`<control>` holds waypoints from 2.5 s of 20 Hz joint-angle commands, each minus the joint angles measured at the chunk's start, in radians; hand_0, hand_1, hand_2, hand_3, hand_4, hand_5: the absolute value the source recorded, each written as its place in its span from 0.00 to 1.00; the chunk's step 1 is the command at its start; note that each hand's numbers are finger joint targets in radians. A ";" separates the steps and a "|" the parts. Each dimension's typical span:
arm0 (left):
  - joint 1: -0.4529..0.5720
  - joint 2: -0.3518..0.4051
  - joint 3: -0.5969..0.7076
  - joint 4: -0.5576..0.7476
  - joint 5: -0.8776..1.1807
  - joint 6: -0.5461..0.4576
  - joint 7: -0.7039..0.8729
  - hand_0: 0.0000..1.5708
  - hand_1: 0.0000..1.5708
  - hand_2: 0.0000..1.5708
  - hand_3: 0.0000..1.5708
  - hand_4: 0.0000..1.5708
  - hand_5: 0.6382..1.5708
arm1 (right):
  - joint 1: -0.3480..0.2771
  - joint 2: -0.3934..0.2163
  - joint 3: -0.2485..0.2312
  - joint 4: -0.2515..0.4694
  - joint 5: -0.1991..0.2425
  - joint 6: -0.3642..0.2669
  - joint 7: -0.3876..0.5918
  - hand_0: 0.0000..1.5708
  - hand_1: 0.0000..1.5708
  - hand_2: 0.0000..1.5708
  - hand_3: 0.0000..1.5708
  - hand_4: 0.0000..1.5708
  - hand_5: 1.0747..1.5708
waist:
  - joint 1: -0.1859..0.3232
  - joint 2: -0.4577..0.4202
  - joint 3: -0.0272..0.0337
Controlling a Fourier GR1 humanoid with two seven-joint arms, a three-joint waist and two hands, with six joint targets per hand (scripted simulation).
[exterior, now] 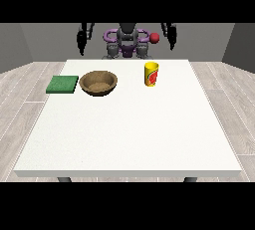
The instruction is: Pick the cup and pour the ball into the bowl, then pick the bowl and place it on the pad
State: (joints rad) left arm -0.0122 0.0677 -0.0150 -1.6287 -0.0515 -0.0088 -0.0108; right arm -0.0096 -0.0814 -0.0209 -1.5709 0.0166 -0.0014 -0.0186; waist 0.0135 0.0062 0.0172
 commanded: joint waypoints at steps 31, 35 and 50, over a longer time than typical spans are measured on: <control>-0.152 -0.025 0.000 0.018 0.047 0.159 -0.149 0.00 0.00 0.00 0.00 0.35 0.92 | -0.077 -0.006 -0.093 -0.253 -0.187 0.061 0.073 0.00 0.00 0.00 0.00 0.44 0.95 | -0.100 0.208 -0.0175; -0.192 -0.014 0.047 0.193 0.061 0.133 -0.245 0.00 0.00 0.00 0.00 0.23 0.91 | -0.105 -0.048 -0.155 -0.230 -0.247 0.100 0.071 0.00 0.00 0.00 0.00 0.43 0.96 | -0.127 0.212 -0.0174; -0.389 -0.030 0.143 0.691 0.072 0.123 -0.486 0.00 0.00 0.00 0.00 0.12 0.84 | -0.109 -0.077 -0.185 -0.033 -0.236 0.175 -0.056 0.00 0.00 0.00 0.00 0.43 0.98 | -0.140 0.187 -0.0175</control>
State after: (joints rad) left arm -0.3272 0.0504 0.0877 -1.0490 0.0132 0.0828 -0.4401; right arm -0.1279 -0.1742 -0.2305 -1.6280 -0.2403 0.1550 -0.0187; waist -0.1069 0.1751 -0.0003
